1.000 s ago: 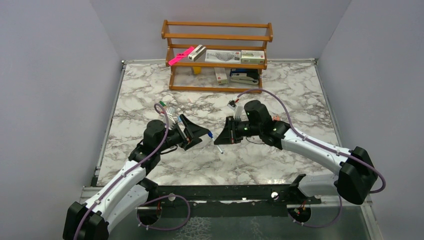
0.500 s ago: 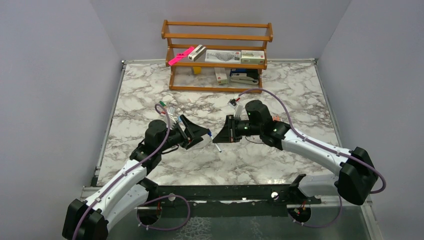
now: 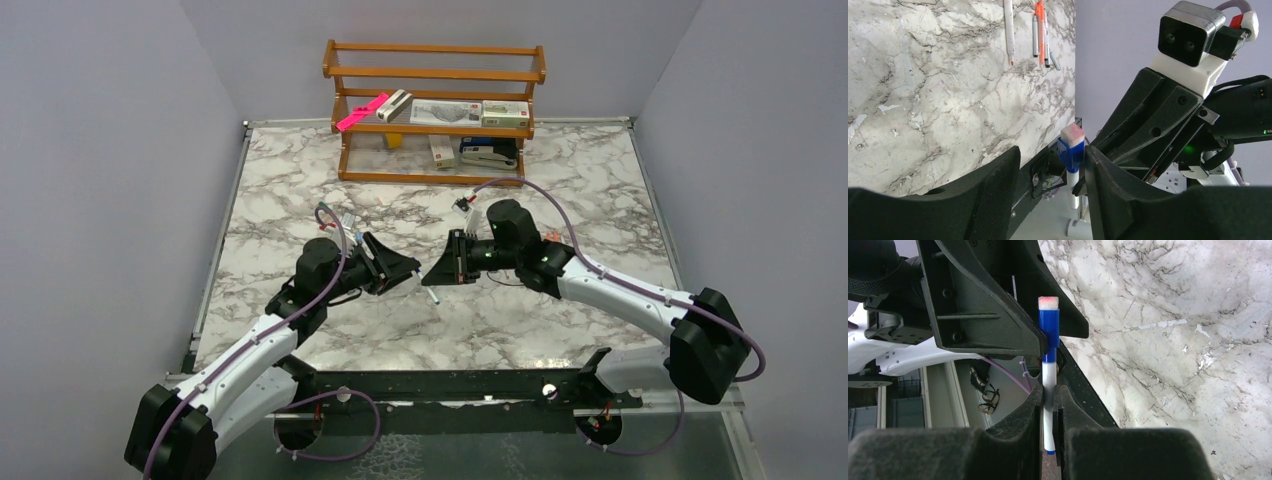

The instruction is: Open the pen caps

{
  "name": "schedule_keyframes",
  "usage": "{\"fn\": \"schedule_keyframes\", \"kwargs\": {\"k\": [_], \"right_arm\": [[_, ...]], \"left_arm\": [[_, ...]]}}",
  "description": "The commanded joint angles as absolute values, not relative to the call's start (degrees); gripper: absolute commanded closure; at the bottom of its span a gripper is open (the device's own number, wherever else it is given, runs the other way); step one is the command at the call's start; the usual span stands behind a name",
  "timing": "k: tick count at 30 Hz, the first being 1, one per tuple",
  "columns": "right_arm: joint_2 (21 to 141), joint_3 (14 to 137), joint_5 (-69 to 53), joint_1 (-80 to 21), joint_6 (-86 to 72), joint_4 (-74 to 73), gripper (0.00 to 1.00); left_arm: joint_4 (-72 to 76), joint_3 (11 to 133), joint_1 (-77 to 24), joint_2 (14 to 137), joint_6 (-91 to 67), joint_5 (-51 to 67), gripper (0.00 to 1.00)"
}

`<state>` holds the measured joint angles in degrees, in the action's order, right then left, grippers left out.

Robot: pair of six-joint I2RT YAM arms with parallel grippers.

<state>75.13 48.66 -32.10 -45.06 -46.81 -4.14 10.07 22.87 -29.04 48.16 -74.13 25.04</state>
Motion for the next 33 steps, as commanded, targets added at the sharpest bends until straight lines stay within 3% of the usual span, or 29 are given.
{"fn": "schedule_keyframes", "kwargs": {"k": [1, 25, 29, 33], "right_arm": [[75.84, 48.57, -34.02, -45.54, -47.48, -1.36, 0.93], [77.13, 48.32, -33.91, -45.81, -47.94, -0.03, 0.93], [77.34, 48.34, -33.59, -46.18, -47.94, -0.02, 0.93], [77.39, 48.32, -33.32, -46.4, -48.04, -0.08, 0.92]], "left_arm": [[12.99, 23.81, -29.68, 48.72, -74.53, 23.46, 0.5], [13.71, 23.95, -31.94, 49.67, -74.71, 22.25, 0.75], [13.75, 24.08, -32.37, 49.79, -74.71, 22.04, 0.87], [13.71, 24.08, -32.8, 49.95, -74.71, 21.8, 0.92]]}}
